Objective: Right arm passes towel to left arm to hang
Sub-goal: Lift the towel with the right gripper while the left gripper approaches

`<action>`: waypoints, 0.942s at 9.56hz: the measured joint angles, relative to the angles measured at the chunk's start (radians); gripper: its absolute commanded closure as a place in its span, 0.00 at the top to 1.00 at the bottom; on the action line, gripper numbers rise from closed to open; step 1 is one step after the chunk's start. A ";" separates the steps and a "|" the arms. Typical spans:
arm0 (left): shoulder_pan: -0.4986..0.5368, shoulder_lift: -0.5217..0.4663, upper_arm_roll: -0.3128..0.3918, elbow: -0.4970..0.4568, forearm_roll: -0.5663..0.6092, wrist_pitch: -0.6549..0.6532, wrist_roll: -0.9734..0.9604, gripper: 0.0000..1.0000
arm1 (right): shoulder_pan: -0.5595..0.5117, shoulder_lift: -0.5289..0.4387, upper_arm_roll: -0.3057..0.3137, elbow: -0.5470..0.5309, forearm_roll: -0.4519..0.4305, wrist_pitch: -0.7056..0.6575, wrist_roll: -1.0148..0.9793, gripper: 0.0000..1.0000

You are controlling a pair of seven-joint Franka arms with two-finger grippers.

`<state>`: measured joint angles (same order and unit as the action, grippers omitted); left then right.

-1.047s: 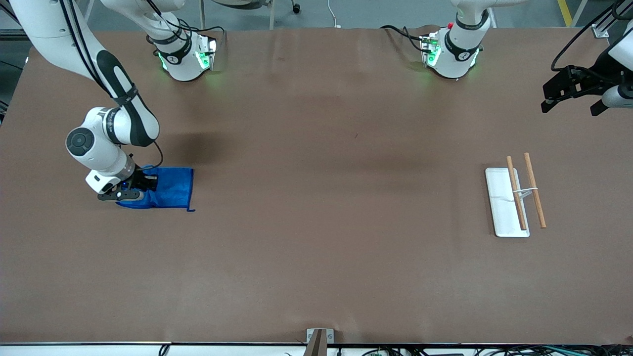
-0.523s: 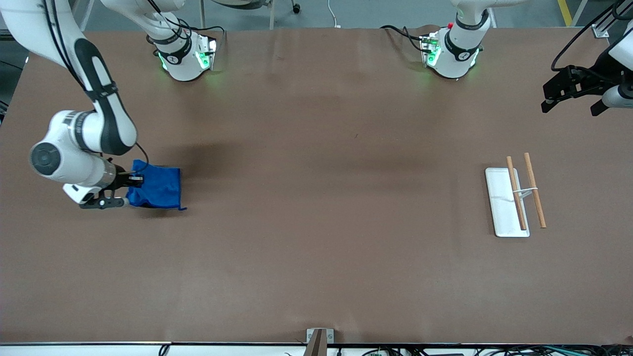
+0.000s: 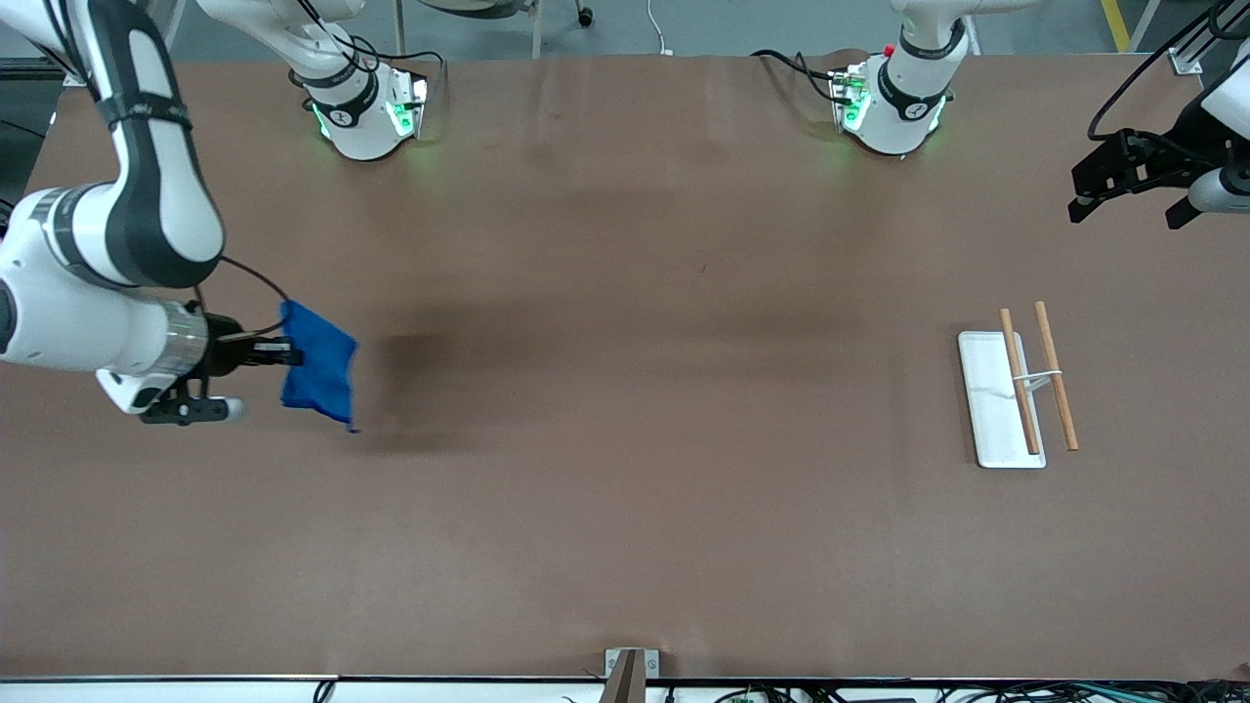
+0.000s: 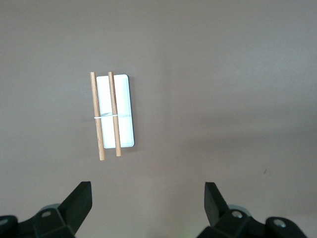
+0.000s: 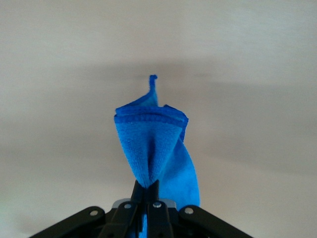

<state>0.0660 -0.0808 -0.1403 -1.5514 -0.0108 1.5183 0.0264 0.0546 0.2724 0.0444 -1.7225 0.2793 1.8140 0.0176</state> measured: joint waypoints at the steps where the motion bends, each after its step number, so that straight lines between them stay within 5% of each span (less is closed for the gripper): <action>1: -0.001 0.005 -0.001 0.000 -0.001 0.000 0.017 1.00 | 0.009 0.001 0.078 0.031 0.076 0.021 0.072 0.00; 7: -0.006 0.231 0.000 -0.030 -0.485 0.041 0.116 1.00 | 0.042 0.056 0.371 0.070 0.663 0.330 0.113 0.00; 9: 0.019 0.329 0.001 -0.042 -0.664 0.053 0.239 1.00 | 0.048 0.090 0.453 0.115 0.765 0.356 0.113 0.00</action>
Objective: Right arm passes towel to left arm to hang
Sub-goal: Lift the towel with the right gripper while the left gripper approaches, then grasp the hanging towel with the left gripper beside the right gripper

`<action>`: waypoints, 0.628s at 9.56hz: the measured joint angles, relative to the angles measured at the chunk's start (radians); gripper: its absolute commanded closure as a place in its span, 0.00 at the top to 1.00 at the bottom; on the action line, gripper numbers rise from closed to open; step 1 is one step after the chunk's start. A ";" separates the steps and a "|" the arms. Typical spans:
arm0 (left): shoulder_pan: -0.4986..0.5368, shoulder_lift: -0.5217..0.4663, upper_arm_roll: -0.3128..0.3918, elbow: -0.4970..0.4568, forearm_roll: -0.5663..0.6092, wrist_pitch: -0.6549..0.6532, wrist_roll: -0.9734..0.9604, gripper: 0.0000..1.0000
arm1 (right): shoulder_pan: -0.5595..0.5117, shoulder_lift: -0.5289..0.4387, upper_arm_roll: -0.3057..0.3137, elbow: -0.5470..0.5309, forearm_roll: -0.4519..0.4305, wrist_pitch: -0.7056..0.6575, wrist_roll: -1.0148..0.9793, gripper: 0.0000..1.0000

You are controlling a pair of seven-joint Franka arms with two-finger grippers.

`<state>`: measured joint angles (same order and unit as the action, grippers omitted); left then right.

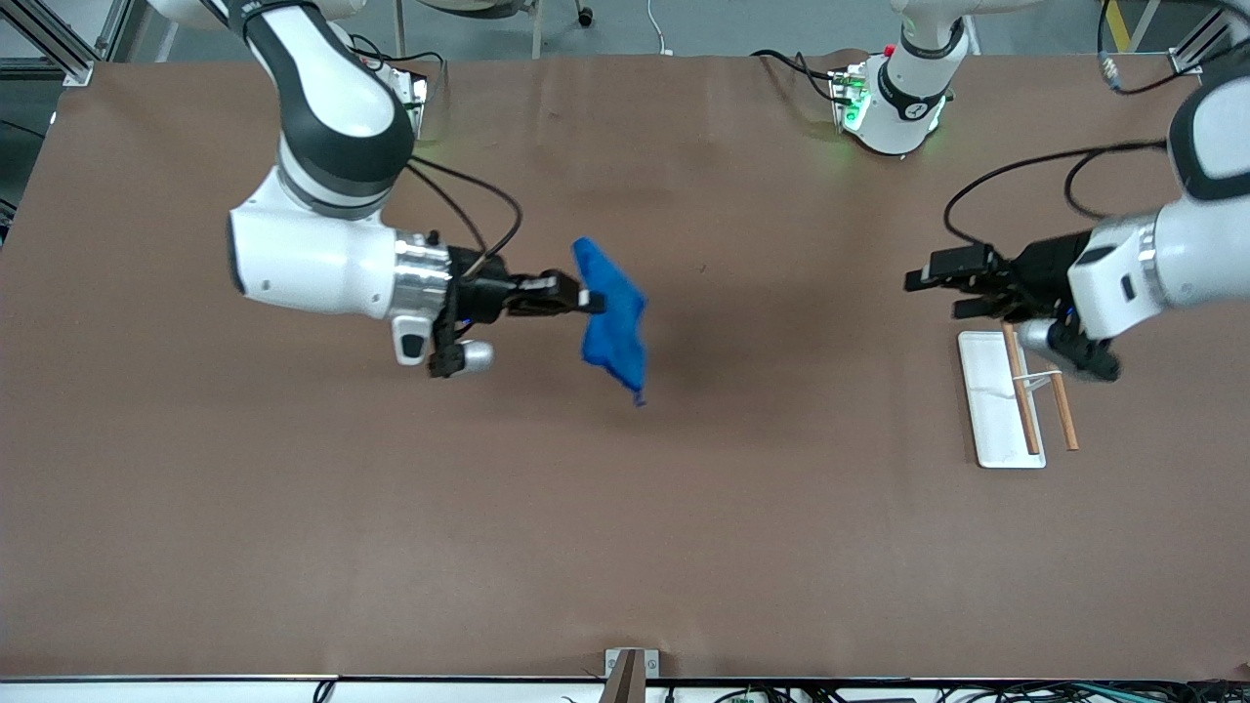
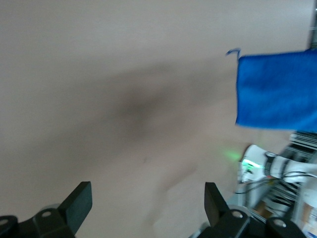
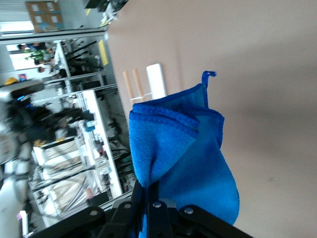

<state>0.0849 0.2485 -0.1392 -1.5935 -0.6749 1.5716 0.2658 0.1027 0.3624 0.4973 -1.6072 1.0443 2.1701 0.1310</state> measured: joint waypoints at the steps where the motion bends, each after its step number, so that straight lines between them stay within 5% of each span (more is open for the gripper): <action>1: 0.019 0.031 0.000 -0.012 -0.094 -0.001 0.034 1.00 | 0.009 0.010 0.021 0.017 0.061 0.009 0.000 0.00; 6: 0.054 0.121 0.000 -0.184 -0.536 -0.071 0.271 0.92 | 0.139 0.114 0.089 0.124 0.189 0.273 -0.002 0.00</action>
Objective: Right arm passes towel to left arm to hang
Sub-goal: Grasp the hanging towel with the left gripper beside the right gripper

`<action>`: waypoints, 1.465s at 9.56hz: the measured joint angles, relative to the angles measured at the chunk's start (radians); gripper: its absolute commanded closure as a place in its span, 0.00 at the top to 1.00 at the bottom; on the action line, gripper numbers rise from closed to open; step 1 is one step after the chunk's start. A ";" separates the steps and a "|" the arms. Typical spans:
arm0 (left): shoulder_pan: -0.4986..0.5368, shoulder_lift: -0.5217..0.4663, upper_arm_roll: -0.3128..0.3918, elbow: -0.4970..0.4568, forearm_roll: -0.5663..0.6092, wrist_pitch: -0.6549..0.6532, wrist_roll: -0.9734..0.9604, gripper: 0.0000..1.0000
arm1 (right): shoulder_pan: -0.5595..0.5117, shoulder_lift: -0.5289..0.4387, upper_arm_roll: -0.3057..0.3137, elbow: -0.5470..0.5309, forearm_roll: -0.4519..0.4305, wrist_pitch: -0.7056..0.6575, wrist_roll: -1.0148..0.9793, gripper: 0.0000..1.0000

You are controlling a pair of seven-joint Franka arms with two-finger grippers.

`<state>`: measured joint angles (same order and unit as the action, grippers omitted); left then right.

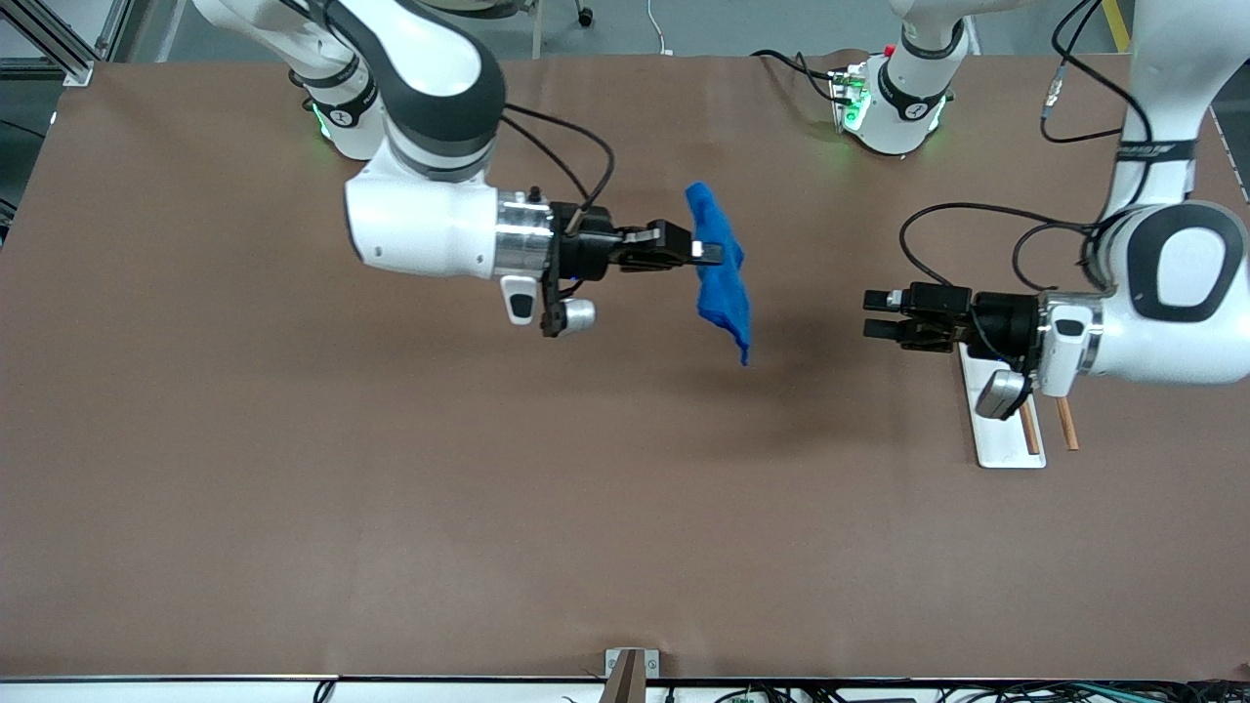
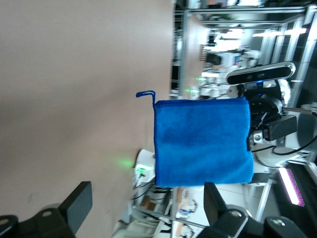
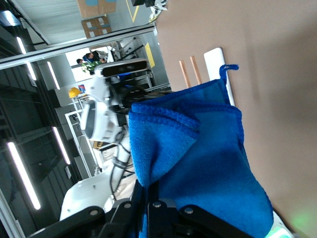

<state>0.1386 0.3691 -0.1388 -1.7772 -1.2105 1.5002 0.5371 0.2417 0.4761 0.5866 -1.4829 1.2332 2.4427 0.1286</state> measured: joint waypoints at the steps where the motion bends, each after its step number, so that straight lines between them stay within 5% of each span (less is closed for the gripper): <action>1: 0.007 0.029 0.000 -0.022 -0.059 -0.050 0.058 0.87 | 0.032 0.035 0.005 0.040 0.002 0.044 0.000 0.00; 7: 0.026 0.244 -0.003 -0.037 -0.262 -0.402 0.310 0.84 | 0.086 0.086 0.007 0.109 0.003 0.098 0.000 0.00; 14: -0.038 0.340 -0.076 -0.031 -0.443 -0.425 0.466 0.80 | 0.087 0.087 0.007 0.110 0.003 0.104 0.000 0.00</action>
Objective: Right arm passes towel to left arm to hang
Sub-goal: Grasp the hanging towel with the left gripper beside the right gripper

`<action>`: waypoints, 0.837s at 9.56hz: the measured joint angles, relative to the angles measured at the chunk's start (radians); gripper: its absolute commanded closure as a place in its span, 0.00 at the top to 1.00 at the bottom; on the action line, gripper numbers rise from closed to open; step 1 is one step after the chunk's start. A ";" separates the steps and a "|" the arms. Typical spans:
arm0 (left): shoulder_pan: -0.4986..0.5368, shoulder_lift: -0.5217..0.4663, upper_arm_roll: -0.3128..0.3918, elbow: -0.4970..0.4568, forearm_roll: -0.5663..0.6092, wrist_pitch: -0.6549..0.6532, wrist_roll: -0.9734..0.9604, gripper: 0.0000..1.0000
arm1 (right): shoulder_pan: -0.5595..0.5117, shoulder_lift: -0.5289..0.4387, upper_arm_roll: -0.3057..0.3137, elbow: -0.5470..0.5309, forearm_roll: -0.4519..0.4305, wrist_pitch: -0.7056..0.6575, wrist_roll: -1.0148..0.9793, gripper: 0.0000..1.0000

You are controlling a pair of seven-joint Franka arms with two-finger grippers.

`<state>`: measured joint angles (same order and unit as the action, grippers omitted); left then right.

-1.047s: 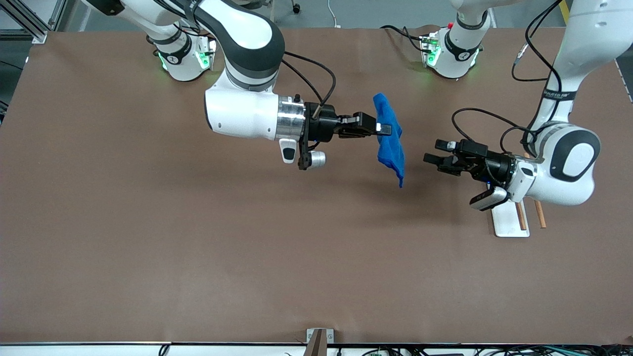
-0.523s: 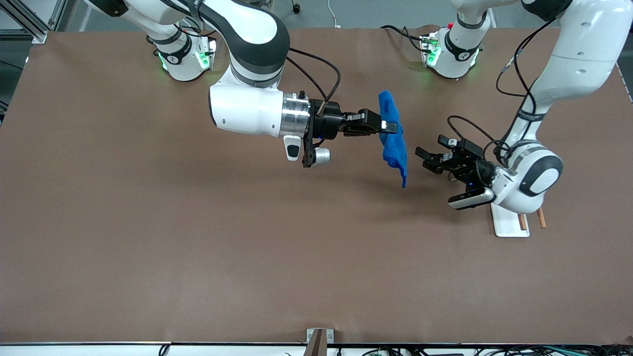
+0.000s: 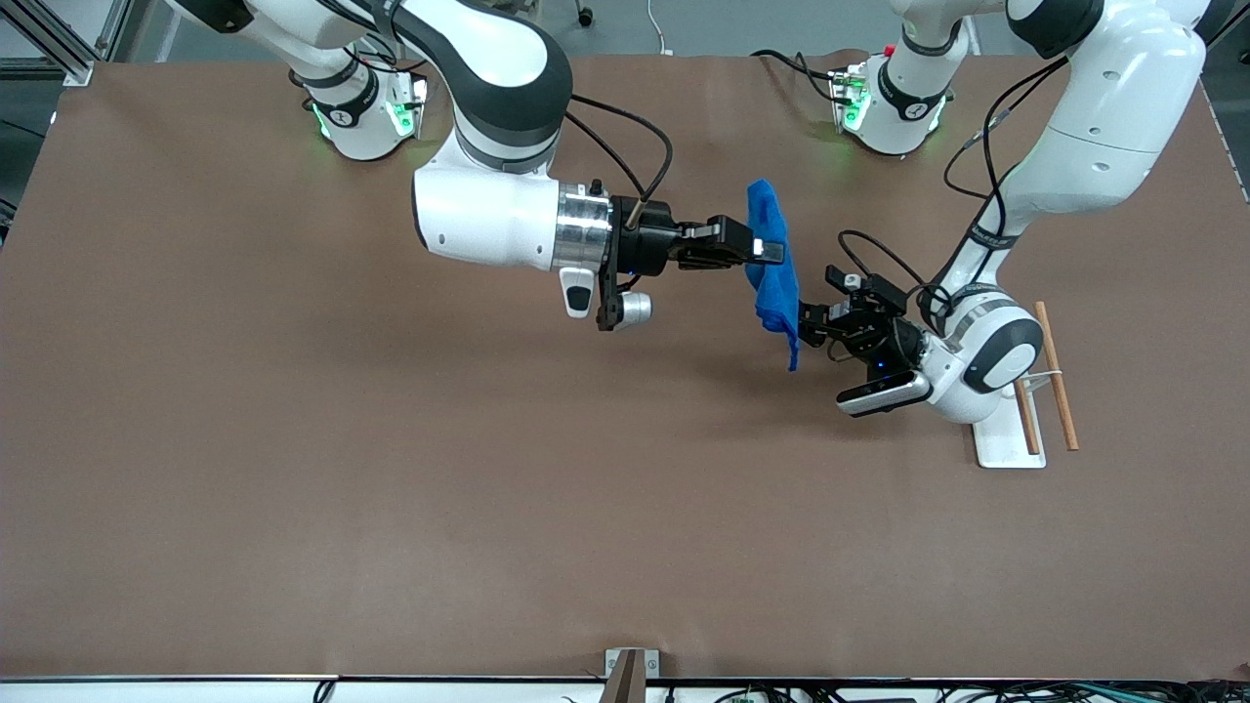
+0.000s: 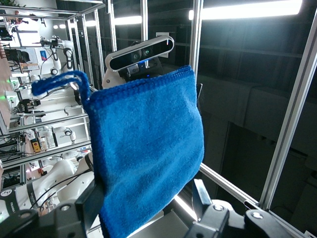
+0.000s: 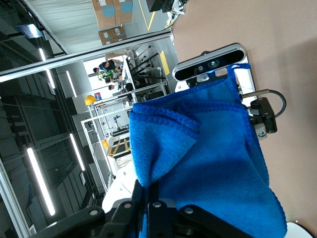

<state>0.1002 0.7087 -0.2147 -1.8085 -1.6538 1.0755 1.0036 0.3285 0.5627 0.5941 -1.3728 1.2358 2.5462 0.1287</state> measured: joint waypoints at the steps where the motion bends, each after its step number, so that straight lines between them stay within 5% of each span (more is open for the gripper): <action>1: -0.003 0.006 0.000 0.000 -0.003 0.000 0.021 0.80 | 0.000 0.000 0.000 0.000 0.000 0.002 0.000 0.00; 8: -0.009 0.065 -0.037 0.013 -0.022 -0.002 0.097 0.74 | 0.000 0.000 0.000 0.000 0.000 0.005 0.000 0.00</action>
<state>0.0913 0.7737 -0.2515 -1.7951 -1.6753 1.0732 1.1009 0.3285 0.5628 0.5941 -1.3727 1.2358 2.5517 0.1288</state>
